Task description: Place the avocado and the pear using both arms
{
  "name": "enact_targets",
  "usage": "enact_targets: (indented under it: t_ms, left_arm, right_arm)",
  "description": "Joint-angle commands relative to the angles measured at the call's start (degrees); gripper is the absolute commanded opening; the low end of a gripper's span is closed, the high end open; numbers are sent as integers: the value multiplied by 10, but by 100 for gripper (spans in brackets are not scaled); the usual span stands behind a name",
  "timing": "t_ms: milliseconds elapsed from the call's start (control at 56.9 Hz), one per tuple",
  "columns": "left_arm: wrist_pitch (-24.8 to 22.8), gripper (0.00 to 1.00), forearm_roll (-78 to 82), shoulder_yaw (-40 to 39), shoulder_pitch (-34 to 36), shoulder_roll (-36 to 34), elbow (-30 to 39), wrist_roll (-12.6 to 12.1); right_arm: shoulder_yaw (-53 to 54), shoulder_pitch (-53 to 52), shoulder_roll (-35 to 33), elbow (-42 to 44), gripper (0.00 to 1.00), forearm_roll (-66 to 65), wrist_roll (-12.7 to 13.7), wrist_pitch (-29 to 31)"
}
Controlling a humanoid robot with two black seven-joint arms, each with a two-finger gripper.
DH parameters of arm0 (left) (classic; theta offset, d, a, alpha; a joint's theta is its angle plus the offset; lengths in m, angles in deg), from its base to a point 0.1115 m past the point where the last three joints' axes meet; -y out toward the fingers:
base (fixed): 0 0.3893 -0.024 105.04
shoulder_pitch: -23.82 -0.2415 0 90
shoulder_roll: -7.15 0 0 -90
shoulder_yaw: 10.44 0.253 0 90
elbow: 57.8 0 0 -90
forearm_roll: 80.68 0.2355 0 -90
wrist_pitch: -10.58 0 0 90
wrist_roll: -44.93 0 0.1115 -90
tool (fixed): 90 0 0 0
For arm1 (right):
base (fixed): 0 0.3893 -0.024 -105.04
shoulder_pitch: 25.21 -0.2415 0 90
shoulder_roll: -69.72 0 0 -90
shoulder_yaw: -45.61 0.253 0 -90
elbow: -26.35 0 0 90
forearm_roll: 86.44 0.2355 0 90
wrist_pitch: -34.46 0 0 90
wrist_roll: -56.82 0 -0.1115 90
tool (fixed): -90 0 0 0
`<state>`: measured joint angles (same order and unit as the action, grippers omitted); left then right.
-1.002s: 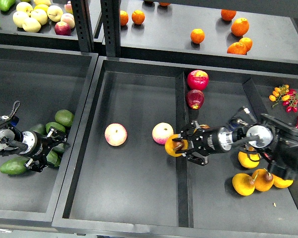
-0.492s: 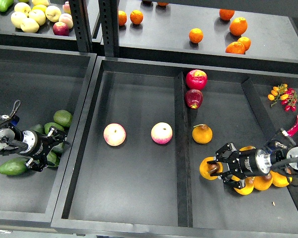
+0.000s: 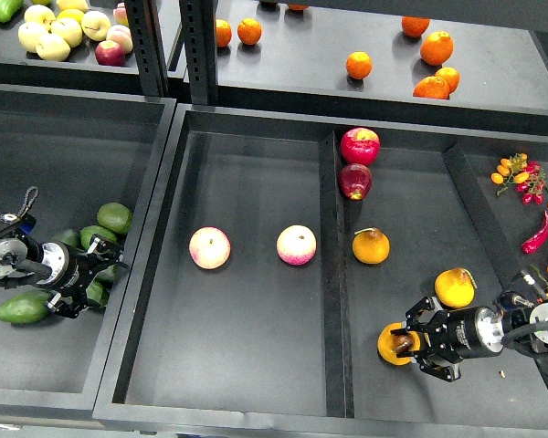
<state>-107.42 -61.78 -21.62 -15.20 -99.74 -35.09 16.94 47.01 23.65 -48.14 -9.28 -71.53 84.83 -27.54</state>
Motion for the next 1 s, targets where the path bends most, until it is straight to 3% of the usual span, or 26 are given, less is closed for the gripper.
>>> enact_targets:
  t_ms: [0,246,457,791,985]
  left_arm:
    - [0,91,0,-1,1,0,0,0]
    - [0,91,0,-1,4,3,0,0]
    - [0,94,-1,-17,5,4,7,0]
    - [0,99,-87,-124,3,-18,7,0]
    - [0,99,-173,-176,-12,-31,80,0]
  right_arm:
    - [4,-4,-5,0,48,-2,0,0]
    - [11,-8,-1,-3,54,-2,0,0]
    - [26,-17,-11,-31,82,-11,0,0]
    - [126,-17,-66,-42,90,0,0,0]
    - [193,-16,-63,-37,97,7,0,0]
